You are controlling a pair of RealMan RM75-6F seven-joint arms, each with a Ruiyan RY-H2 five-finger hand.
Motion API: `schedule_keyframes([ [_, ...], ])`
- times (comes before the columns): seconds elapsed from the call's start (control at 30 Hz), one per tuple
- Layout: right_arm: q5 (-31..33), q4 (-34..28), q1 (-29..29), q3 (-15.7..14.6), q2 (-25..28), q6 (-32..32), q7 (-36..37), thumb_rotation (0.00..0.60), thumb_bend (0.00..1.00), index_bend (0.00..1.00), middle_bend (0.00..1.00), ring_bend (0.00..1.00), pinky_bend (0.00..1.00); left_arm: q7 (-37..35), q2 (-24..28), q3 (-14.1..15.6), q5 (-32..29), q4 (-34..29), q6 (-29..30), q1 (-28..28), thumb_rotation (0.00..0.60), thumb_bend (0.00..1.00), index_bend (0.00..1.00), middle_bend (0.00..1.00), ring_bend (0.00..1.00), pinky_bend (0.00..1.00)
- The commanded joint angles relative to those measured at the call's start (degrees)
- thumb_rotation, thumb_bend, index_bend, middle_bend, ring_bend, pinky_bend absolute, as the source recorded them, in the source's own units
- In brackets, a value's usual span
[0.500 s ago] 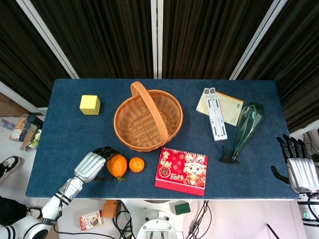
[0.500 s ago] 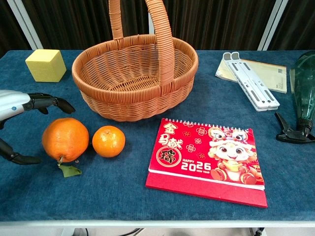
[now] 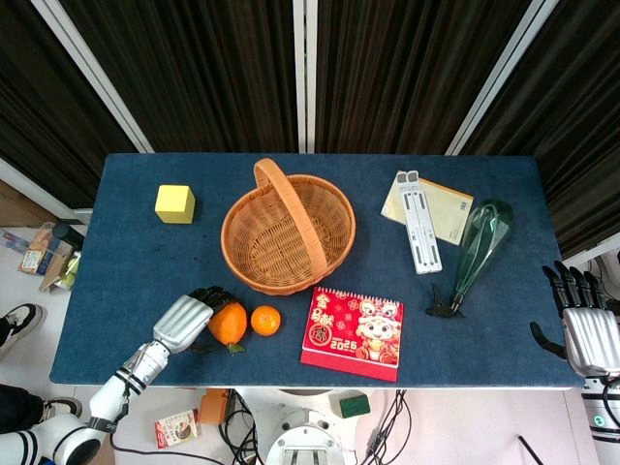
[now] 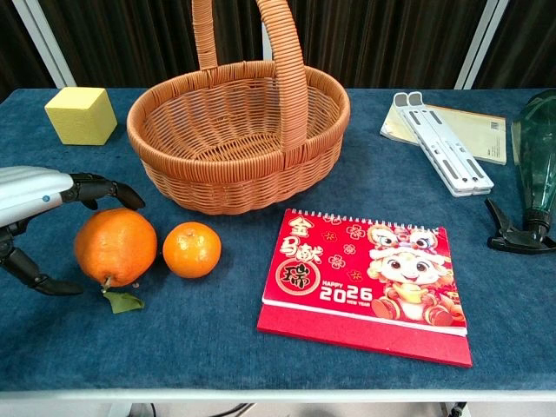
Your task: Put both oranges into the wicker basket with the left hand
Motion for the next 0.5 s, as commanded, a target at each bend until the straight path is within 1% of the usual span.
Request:
schedule_keyframes([
  [0.03, 0.2, -0.1, 0.0, 0.0, 0.0, -0.2, -0.1, 0.6, 0.28, 0.0, 0.0, 0.0, 0.0, -0.5, 0.0, 0.1, 0.2, 0.0, 0.0, -0.3, 0.6, 0.1, 0.17, 0.18, 0.12, 0.25],
  [0.33, 0.5, -0.3, 0.1, 0.1, 0.1, -0.6, -0.4, 0.6, 0.28, 0.0, 0.0, 0.0, 0.0, -1.9, -0.5, 0.4, 0.2, 0.7, -1.3, -2.1, 0.6, 0.1, 0.18, 0.18, 0.12, 0.26],
  [0.5, 0.8, -0.3, 0.2, 0.1, 0.2, -0.9, -0.3, 0.6, 0.28, 0.0, 0.0, 0.0, 0.0, -2.1, -0.9, 0.5, -0.1, 1.2, -2.1, -2.9, 0.6, 0.11, 0.23, 0.18, 0.14, 0.28],
])
